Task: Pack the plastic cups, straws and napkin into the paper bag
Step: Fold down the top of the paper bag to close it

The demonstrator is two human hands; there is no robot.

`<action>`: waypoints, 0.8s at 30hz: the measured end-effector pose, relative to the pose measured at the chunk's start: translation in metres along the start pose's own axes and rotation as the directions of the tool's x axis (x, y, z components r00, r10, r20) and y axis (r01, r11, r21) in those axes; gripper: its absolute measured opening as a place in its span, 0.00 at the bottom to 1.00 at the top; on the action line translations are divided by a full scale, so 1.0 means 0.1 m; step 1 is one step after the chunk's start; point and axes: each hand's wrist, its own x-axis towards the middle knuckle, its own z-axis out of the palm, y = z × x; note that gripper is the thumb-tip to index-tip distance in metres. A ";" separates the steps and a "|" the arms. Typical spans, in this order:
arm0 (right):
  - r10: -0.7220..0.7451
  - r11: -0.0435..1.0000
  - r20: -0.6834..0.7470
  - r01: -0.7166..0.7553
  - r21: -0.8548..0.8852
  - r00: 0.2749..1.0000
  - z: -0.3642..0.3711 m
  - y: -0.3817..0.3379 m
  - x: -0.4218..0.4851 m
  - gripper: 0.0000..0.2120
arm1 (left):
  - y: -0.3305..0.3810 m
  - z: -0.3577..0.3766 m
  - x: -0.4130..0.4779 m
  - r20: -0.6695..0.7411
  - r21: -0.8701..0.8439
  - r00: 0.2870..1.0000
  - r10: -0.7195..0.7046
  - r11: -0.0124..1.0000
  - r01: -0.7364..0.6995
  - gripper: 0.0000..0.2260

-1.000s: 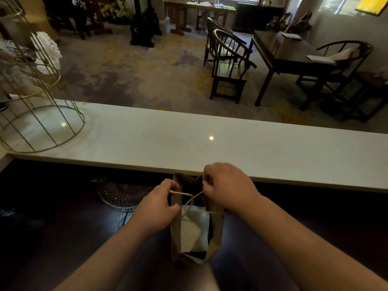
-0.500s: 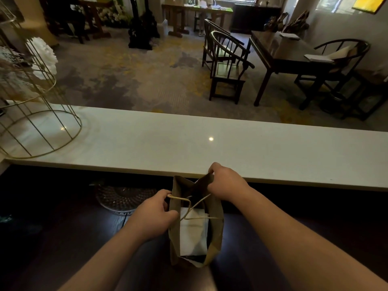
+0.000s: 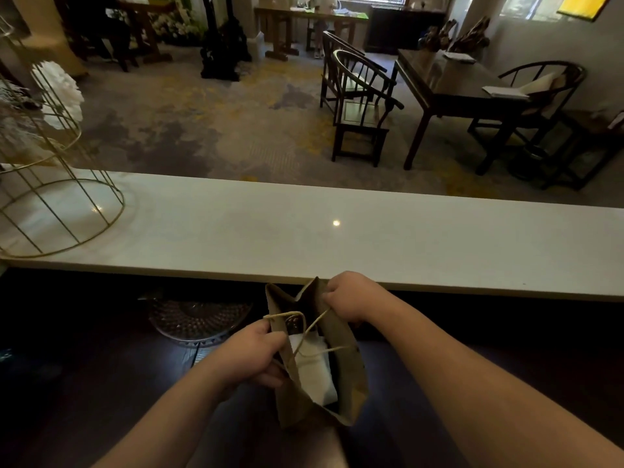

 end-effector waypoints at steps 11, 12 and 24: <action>-0.208 0.972 0.017 0.205 0.116 0.978 -0.04 -0.01 -0.40 0.18 | 0.04 0.25 0.03 0.073 -0.397 0.997 -0.020 0.917 0.047 0.11; -0.187 0.973 -0.016 0.188 0.137 0.982 -0.04 0.11 -0.47 0.19 | 0.03 0.26 0.04 0.083 -0.449 0.996 -0.014 0.892 0.050 0.12; 0.043 0.953 -0.074 -0.018 0.304 0.996 0.14 0.91 -0.64 0.16 | 0.09 0.36 0.10 -0.059 -0.275 0.998 -0.007 0.961 -0.010 0.07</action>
